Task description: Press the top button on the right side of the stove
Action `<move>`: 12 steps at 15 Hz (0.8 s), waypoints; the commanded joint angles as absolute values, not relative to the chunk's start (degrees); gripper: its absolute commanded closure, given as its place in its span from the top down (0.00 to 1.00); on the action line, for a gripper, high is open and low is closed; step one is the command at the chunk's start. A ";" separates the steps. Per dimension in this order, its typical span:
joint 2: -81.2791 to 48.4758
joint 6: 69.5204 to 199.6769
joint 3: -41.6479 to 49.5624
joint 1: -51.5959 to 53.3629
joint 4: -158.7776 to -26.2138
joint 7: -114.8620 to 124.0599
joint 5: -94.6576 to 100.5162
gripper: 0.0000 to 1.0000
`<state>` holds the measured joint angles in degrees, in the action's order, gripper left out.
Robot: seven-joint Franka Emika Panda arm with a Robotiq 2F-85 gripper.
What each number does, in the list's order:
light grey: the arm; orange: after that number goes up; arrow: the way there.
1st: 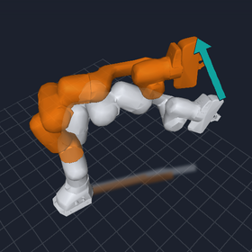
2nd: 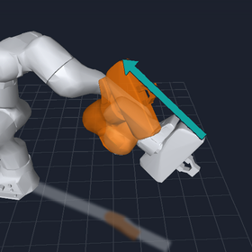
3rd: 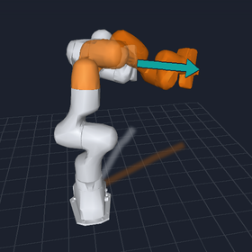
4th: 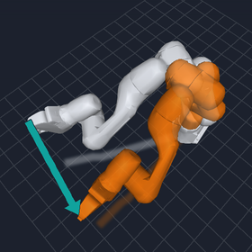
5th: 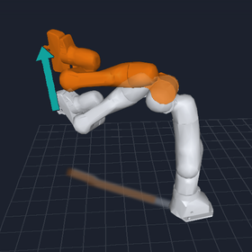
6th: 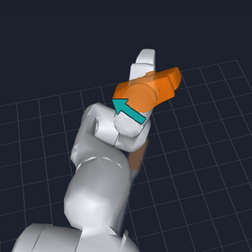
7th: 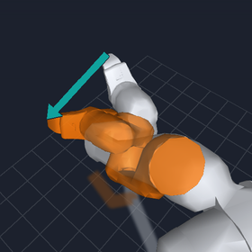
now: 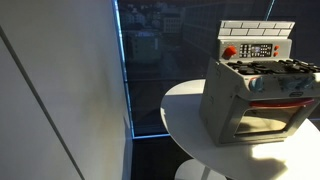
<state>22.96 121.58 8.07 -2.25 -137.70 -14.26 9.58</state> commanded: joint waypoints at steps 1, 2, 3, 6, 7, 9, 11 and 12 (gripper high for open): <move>18.43 120.95 6.67 -3.23 -132.59 -9.30 8.66 1.00; 17.72 121.36 6.46 -3.31 -131.99 -7.89 8.68 1.00; 17.00 122.39 6.15 -3.55 -131.54 -5.78 8.99 1.00; 15.04 125.36 5.67 -4.03 -130.54 -1.23 9.16 1.00; 14.50 127.02 5.42 -4.34 -130.47 0.33 9.59 1.00; 13.30 130.01 5.01 -4.89 -130.21 3.02 10.27 1.00; 12.15 132.92 4.79 -5.36 -129.98 4.96 10.61 1.00; 11.60 134.38 4.67 -5.61 -129.90 5.95 10.76 1.00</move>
<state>13.77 131.68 5.71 -4.22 -131.81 2.45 9.67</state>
